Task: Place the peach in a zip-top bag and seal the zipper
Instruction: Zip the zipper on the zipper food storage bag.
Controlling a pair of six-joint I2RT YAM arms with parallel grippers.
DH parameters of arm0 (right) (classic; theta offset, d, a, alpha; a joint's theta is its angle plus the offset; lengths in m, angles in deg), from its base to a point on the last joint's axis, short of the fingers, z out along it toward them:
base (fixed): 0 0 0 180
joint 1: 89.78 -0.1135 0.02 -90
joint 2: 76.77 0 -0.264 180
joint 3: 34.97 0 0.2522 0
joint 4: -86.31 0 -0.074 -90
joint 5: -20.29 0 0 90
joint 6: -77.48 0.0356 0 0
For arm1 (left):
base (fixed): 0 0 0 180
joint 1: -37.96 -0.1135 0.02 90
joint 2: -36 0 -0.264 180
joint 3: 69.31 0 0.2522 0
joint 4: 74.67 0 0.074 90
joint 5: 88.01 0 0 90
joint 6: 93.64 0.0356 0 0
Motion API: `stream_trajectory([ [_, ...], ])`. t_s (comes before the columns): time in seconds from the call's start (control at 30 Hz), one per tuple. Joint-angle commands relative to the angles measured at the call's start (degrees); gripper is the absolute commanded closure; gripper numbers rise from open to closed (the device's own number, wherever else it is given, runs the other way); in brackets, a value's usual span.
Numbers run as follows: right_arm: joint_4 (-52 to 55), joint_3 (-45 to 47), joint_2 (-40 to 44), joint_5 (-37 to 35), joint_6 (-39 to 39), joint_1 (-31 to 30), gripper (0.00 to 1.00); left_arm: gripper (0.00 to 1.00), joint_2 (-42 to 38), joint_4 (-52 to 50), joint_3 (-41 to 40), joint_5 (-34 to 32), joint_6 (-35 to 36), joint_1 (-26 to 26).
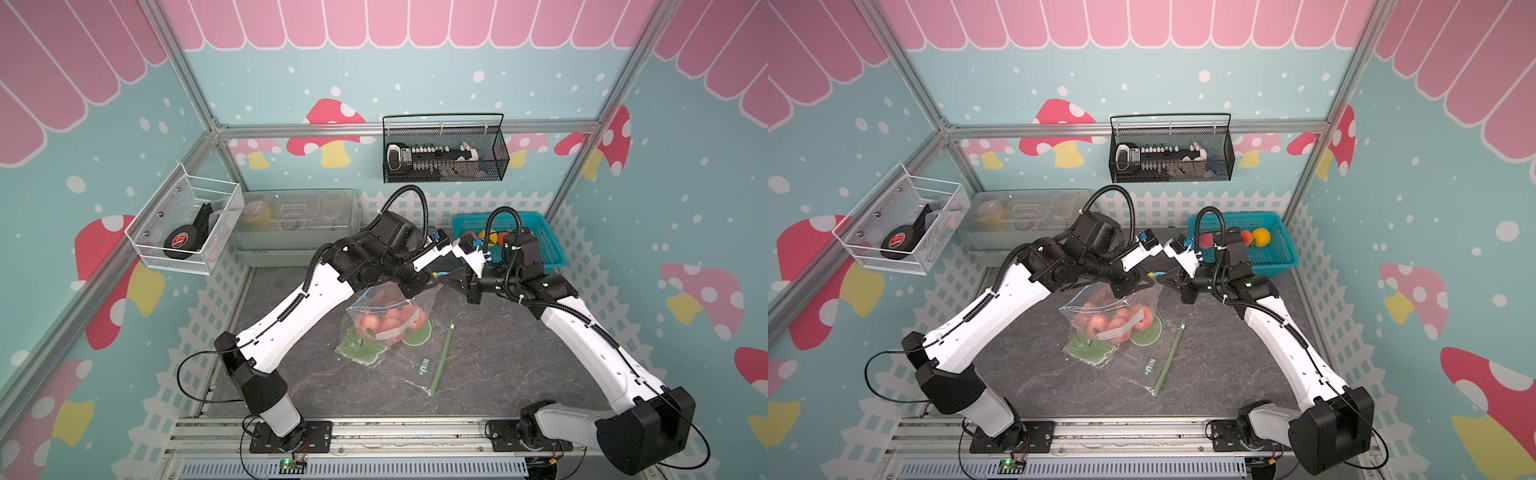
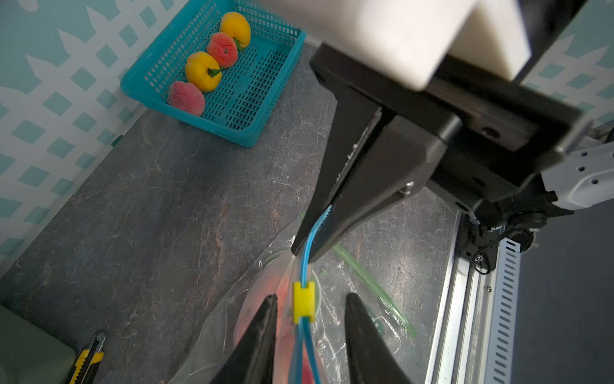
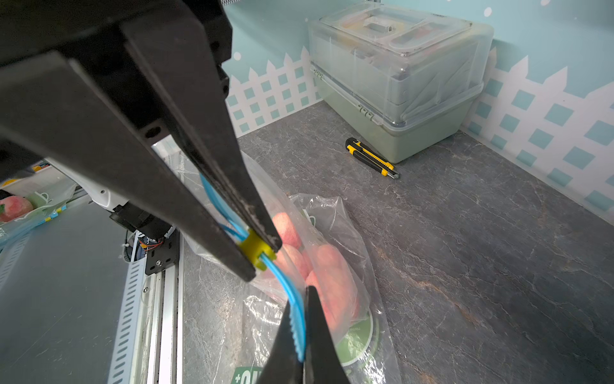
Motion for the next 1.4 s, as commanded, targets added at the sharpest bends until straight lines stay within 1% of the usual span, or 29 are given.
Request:
stream_trajectory([
  [0.0,-0.9,0.9,-0.2,1.7,0.7,-0.3,1.00,0.69,0.2,-1.2,2.1,0.4,2.1,0.3],
  [0.13,-1.0,1.0,-0.2,1.8,0.7,-0.4,1.00,0.76,0.8,-1.2,2.3,0.3,1.9,0.3],
  [0.23,-1.0,1.2,-0.2,2.0,0.7,-0.4,1.00,0.78,1.3,-1.2,2.5,0.4,1.9,0.4],
  [0.3,-1.0,1.2,-0.2,1.8,0.7,-0.4,1.00,0.84,1.5,-1.3,2.8,0.3,1.8,0.4],
  [0.37,-1.0,1.2,-0.2,1.7,0.7,-0.4,1.00,0.86,1.6,-1.3,2.9,0.2,1.9,0.4],
  [0.53,-1.2,1.3,0.1,1.4,0.7,-0.4,1.00,0.89,1.5,-1.3,2.8,0.1,2.0,0.4],
  [0.73,-3.0,2.2,0.9,-0.8,2.4,-0.4,1.00,0.95,1.1,-1.2,2.2,-1.5,1.8,0.4],
  [1.13,-6.7,3.9,2.9,-4.6,6.0,-0.4,1.00,0.97,-1.7,-1.2,0.1,-5.3,1.7,0.4],
  [1.37,-7.3,4.1,4.0,-8.3,7.5,-0.3,1.00,0.97,-3.5,-1.2,-0.7,-6.7,1.7,0.3],
])
